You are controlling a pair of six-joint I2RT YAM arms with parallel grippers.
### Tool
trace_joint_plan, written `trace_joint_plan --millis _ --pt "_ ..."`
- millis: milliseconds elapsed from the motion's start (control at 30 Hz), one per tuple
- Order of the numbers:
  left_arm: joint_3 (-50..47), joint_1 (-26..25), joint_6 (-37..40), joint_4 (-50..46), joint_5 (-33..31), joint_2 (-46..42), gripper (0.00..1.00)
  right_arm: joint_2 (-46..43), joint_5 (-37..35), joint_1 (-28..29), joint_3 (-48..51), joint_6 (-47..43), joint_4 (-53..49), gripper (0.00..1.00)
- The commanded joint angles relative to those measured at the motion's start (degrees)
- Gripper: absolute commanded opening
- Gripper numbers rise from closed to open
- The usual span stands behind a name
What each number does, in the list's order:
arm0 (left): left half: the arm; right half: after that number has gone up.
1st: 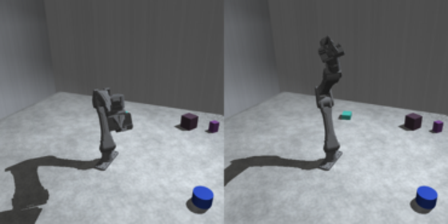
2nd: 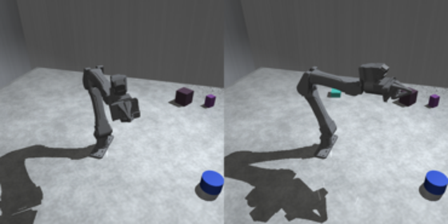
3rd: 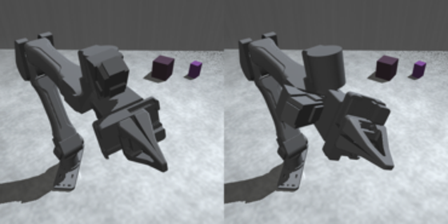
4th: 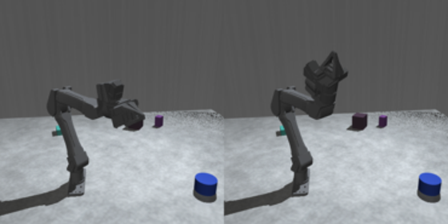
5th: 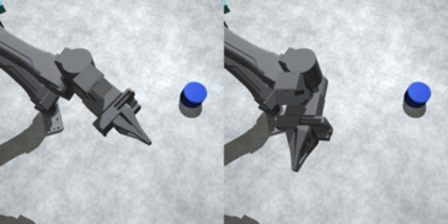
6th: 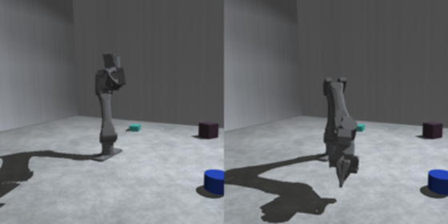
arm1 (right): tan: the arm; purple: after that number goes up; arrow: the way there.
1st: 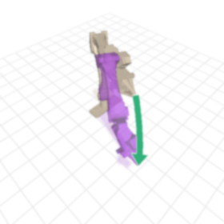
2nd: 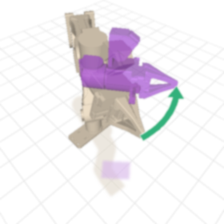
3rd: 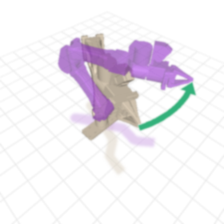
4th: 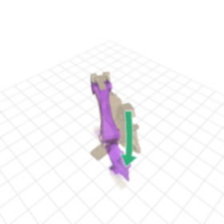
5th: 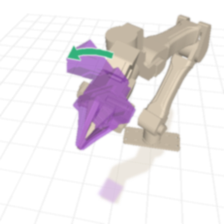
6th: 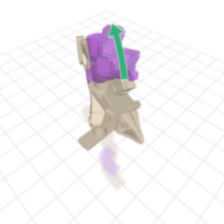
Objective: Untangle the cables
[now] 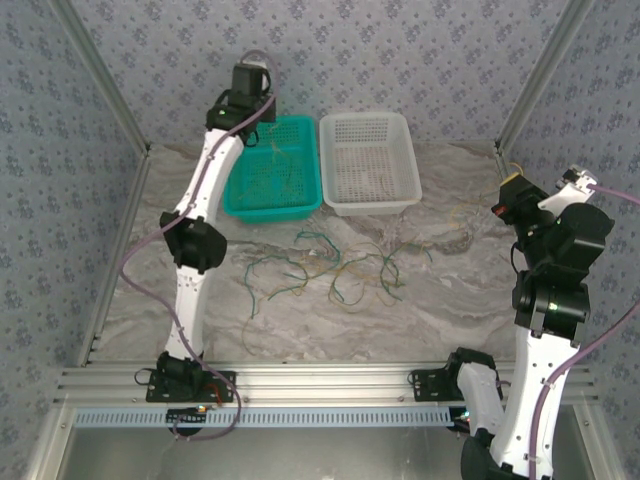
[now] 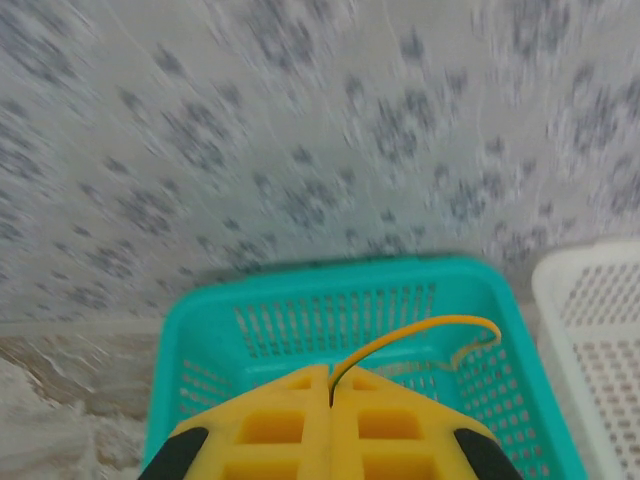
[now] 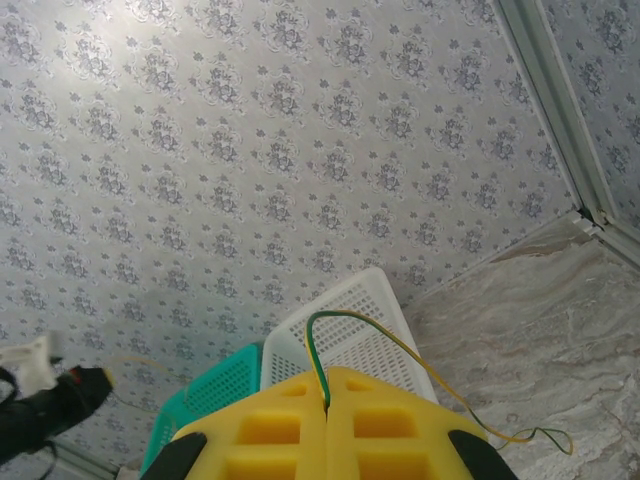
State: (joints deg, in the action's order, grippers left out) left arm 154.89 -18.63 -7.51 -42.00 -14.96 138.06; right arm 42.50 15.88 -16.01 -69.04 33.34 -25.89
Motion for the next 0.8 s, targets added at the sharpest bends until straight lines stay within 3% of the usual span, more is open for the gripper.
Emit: trace_joint_plan --millis 0,233,400,467,533,567,667,767 --pt "0.4 -0.1 -2.7 -3.7 0.4 2.0 0.00 -0.8 0.1 0.5 -1.5 -1.7 0.2 0.00" --pt "-9.9 0.4 -5.8 1.8 0.4 2.3 0.00 -1.6 2.0 1.1 -2.4 -2.1 0.8 0.00" --pt "-9.8 1.3 -6.0 0.7 0.9 4.8 0.00 -1.0 3.4 2.2 -3.1 -2.5 1.5 0.00" --pt "-9.9 1.1 -4.5 0.1 2.9 5.3 0.14 -0.5 4.3 2.9 -3.6 -2.5 2.3 0.00" --pt "-9.9 0.1 -2.3 -0.7 2.4 5.2 0.45 0.4 5.1 4.2 -4.5 -2.3 3.1 0.00" --pt "-9.7 -0.4 -1.5 -1.4 1.0 4.9 0.52 0.9 5.4 4.9 -5.1 -2.4 3.4 0.00" --pt "-11.0 -1.8 0.1 -2.0 -1.6 1.0 0.64 3.2 5.8 8.5 -7.8 -2.8 4.3 0.00" --pt "-14.3 -2.0 -0.3 -0.5 -1.0 -5.5 0.66 5.7 4.2 13.4 -10.9 -4.3 4.6 0.00"
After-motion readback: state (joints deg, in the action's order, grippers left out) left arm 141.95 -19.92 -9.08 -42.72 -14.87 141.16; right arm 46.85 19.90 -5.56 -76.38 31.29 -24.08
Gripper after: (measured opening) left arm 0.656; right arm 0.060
